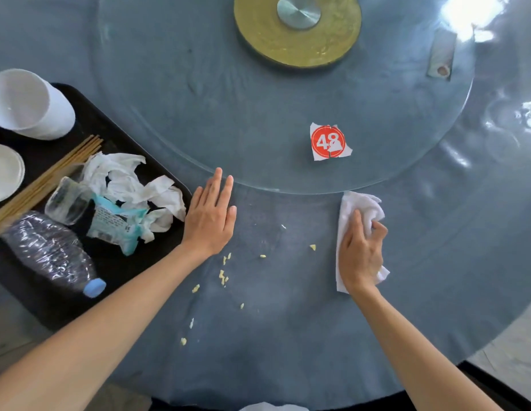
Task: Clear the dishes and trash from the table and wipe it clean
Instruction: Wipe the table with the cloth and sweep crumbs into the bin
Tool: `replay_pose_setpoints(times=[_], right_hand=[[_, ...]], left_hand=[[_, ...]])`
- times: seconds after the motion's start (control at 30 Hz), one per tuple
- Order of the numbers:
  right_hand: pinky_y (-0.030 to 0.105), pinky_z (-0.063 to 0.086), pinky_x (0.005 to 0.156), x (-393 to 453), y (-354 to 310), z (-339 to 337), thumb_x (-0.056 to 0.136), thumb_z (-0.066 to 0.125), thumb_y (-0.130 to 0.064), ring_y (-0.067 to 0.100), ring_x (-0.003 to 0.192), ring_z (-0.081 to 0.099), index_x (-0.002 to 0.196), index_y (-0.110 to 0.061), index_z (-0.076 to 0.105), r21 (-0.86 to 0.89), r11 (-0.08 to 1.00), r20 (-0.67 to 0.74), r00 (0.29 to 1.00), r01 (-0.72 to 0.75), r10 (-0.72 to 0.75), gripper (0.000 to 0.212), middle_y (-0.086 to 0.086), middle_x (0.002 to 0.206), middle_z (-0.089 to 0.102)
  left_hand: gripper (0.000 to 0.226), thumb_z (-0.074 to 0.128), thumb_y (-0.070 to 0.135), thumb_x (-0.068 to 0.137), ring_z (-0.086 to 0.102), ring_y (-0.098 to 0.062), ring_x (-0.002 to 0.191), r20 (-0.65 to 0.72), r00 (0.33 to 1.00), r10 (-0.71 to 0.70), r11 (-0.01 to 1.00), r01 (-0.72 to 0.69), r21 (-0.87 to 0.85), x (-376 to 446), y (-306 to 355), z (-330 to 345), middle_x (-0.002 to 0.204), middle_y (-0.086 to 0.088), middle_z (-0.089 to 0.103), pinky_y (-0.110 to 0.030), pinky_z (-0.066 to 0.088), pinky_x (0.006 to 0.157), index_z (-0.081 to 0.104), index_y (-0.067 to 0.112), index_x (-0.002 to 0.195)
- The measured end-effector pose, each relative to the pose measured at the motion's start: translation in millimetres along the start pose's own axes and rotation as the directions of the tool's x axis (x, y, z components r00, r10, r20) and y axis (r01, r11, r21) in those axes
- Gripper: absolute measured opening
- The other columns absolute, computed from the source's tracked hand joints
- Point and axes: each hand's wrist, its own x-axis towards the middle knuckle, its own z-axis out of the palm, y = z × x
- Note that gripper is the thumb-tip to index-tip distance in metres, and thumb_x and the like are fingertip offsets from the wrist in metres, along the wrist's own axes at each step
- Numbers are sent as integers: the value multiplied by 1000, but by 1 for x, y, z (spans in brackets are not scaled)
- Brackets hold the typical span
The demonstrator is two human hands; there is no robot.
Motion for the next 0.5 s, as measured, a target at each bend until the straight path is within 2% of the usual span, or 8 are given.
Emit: replay_pose_setpoints(times=[0.07,0.13,0.2,0.3,0.37,0.43,0.5], right_hand=[[35,41,63,-6,-14,6,92,62,0,43,102,58,149,-19,51,-30,994,65,992,108,-106,60,22,132,45],[37,49,66,-12,-25,17,77,79,-2,38,107,52,151,-21,44,-77,972,151,966,224,-210,84,18,134,42],[41,56,71,-18,-37,30,65,84,0,34,106,52,148,-26,38,-103,951,160,948,292,-274,99,13,130,35],[45,57,72,-25,-54,39,67,77,5,37,98,57,143,-27,37,-72,932,121,930,356,-346,92,10,123,30],[45,56,65,-27,-63,39,66,75,6,37,87,58,141,-22,46,-72,913,105,914,401,-392,85,11,121,32],[42,54,59,-27,-70,37,67,76,6,35,80,57,139,-19,53,-89,904,106,906,419,-410,79,11,118,36],[41,51,61,-27,-74,39,69,77,3,34,84,57,140,-20,54,-88,897,154,896,433,-417,78,12,121,44]], left_hand=[[65,30,34,101,22,-34,155,36,999,5,1000,-4,-5,-7,3,6,170,-17,8,-49,24,123,23,9,160],[67,24,37,100,15,-34,157,79,997,1,1000,2,-30,-15,6,11,170,-17,8,-50,21,125,22,9,161],[69,19,38,98,9,-30,158,89,996,-13,998,19,-68,-20,8,13,170,-12,11,-49,15,127,19,11,162],[66,23,34,99,8,-25,158,82,995,-61,963,81,-256,-19,9,4,170,-7,16,-43,9,128,16,16,162],[64,24,29,100,11,-25,158,83,995,-59,937,84,-339,-17,8,-5,170,-5,20,-42,11,127,16,22,163],[64,30,16,102,13,-25,158,94,995,-25,932,57,-359,-18,6,-13,169,-4,23,-41,15,126,17,30,163],[73,34,2,99,15,-23,157,113,994,5,936,35,-350,-20,7,-19,168,-1,25,-39,20,124,18,35,162]])
